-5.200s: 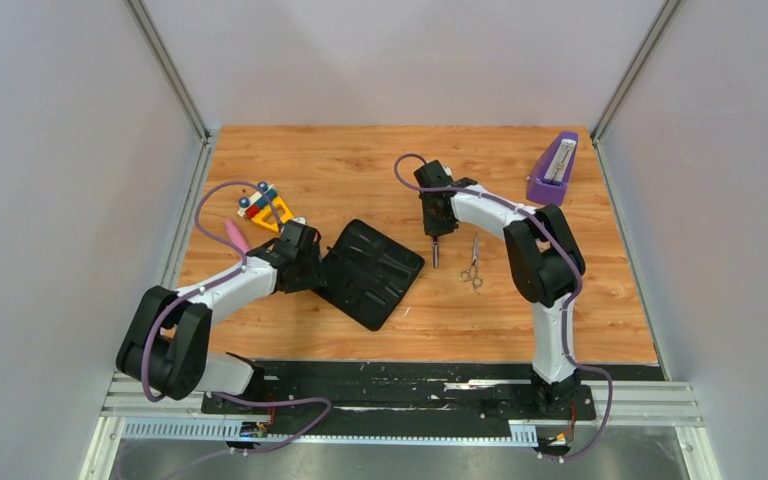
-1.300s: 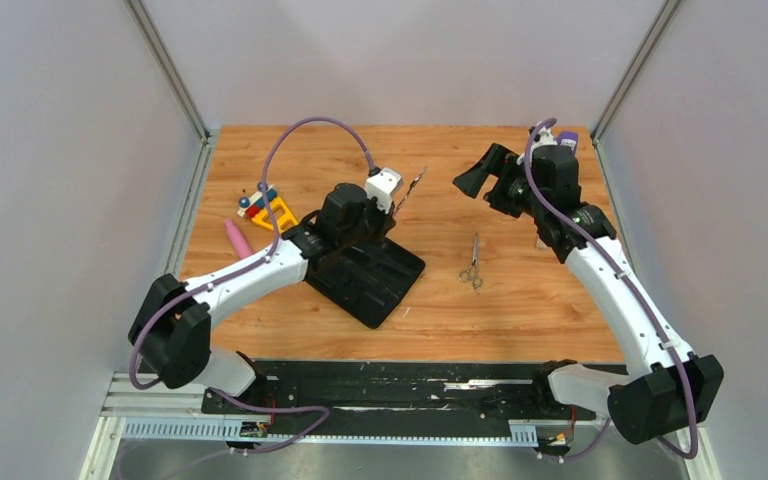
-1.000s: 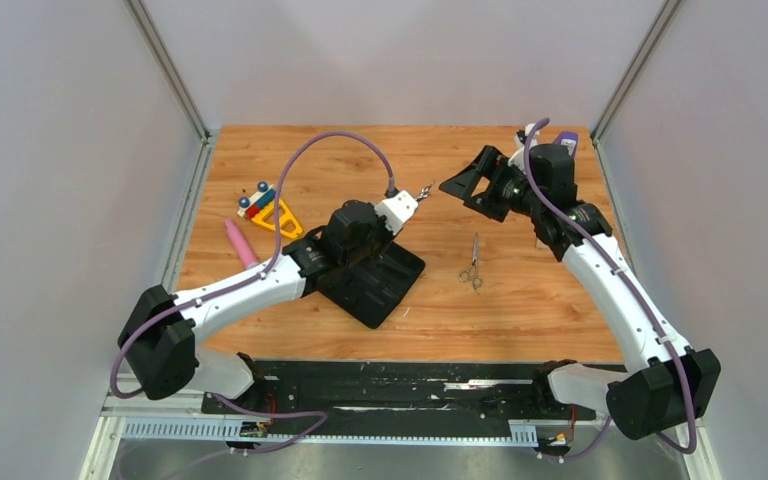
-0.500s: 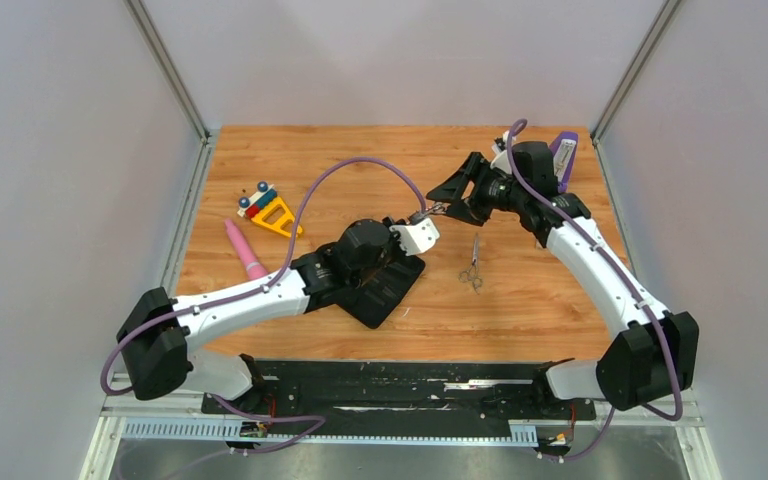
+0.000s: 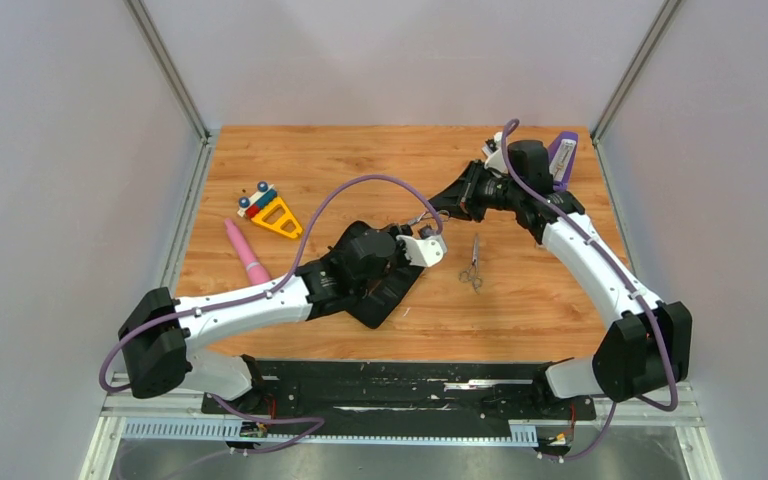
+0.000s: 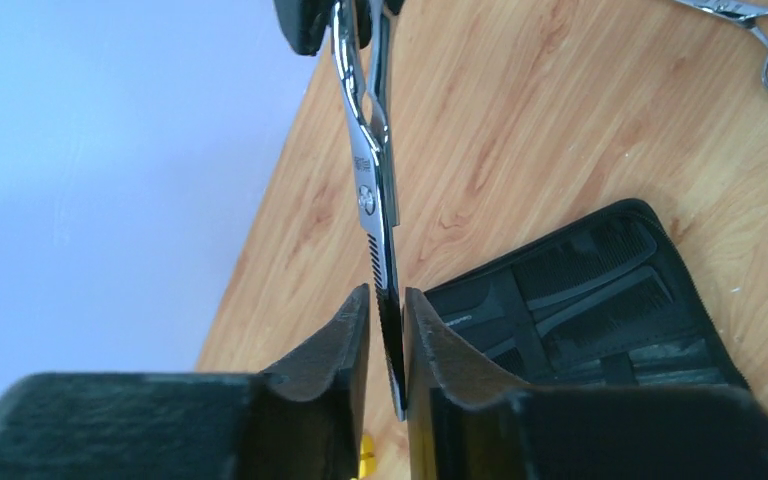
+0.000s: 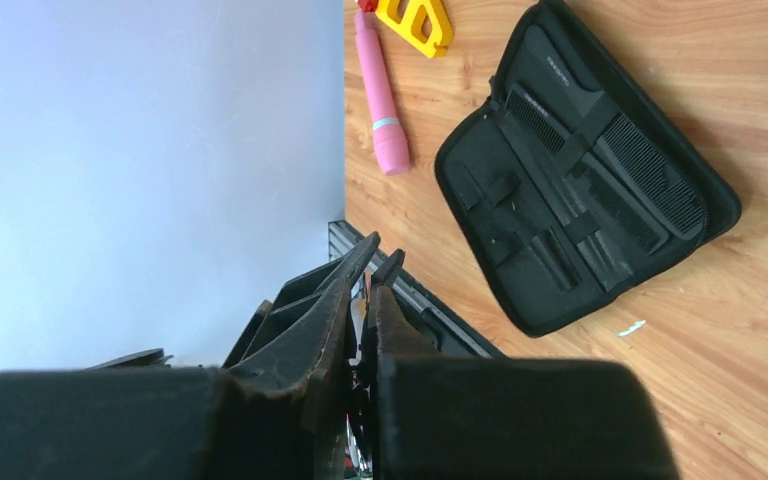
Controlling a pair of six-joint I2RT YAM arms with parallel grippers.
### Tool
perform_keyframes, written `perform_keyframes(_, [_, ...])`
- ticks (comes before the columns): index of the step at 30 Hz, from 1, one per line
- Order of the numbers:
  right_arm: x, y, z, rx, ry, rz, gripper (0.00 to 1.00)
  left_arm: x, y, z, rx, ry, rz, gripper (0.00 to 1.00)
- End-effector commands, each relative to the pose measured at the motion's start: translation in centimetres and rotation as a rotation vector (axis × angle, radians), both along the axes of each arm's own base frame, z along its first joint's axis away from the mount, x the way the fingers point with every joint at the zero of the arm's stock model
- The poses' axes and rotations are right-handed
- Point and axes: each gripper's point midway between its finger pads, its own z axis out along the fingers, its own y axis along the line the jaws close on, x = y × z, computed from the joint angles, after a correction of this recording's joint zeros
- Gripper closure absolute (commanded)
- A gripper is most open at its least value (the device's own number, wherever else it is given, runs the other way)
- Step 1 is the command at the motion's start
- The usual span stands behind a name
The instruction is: Sort the hair-cutting tools
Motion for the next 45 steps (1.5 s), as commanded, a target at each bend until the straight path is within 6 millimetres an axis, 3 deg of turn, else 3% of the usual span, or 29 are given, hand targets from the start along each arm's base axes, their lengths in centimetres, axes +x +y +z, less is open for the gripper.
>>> perform_keyframes(1, [0.4,-0.4,1.6,0.021,-0.083,0.011,0.98,0.4,0.3,2.3,-0.053,-0.068,0.033,0.68])
perform_keyframes(3, [0.5,-1.0,1.5,0.023,-0.092,-0.002,1.00,0.4,0.5,2.4,-0.070,-0.062,0.047,0.40])
perform_keyframes(5, [0.5,-1.8,1.2,0.024,-0.099,-0.017,1.00,0.3,0.9,2.4,-0.090,-0.048,0.066,0.22])
perform_keyframes(7, [0.6,-2.6,0.8,0.015,-0.115,-0.036,1.00,0.1,1.5,2.4,-0.110,-0.017,0.096,0.12])
perform_keyframes(11, [0.7,-4.4,-0.7,-0.029,-0.138,-0.080,1.00,0.2,4.0,0.8,-0.172,0.159,0.179,0.07])
perform_keyframes(14, [0.3,-5.4,-2.1,-0.050,-0.141,-0.092,1.00,0.6,6.1,-0.4,-0.208,0.270,0.229,0.07])
perform_keyframes(19, [-0.3,-6.1,-3.0,-0.071,-0.171,-0.094,1.00,2.1,13.5,-5.3,-0.168,0.522,0.510,0.08])
perform_keyframes(23, [-0.4,-6.0,-2.9,-0.074,-0.202,-0.079,1.00,2.6,17.3,-8.7,-0.159,0.693,0.674,0.10])
perform_keyframes(28, [-0.6,-6.0,-2.9,-0.079,-0.229,-0.059,1.00,3.2,18.3,-12.4,-0.204,0.876,0.760,0.14])
perform_keyframes(35, [-1.2,-6.0,-3.5,-0.085,-0.230,-0.040,1.00,3.9,18.4,-15.4,-0.200,1.023,0.801,0.22])
perform_keyframes(40, [-1.6,-5.8,-3.7,-0.080,-0.246,-0.025,1.00,3.0,19.0,-17.9,-0.210,1.093,0.887,0.37])
perform_keyframes(45, [-2.0,-5.5,-4.1,-0.055,-0.246,-0.005,1.00,0.8,19.1,-20.1,-0.270,1.177,0.975,0.47])
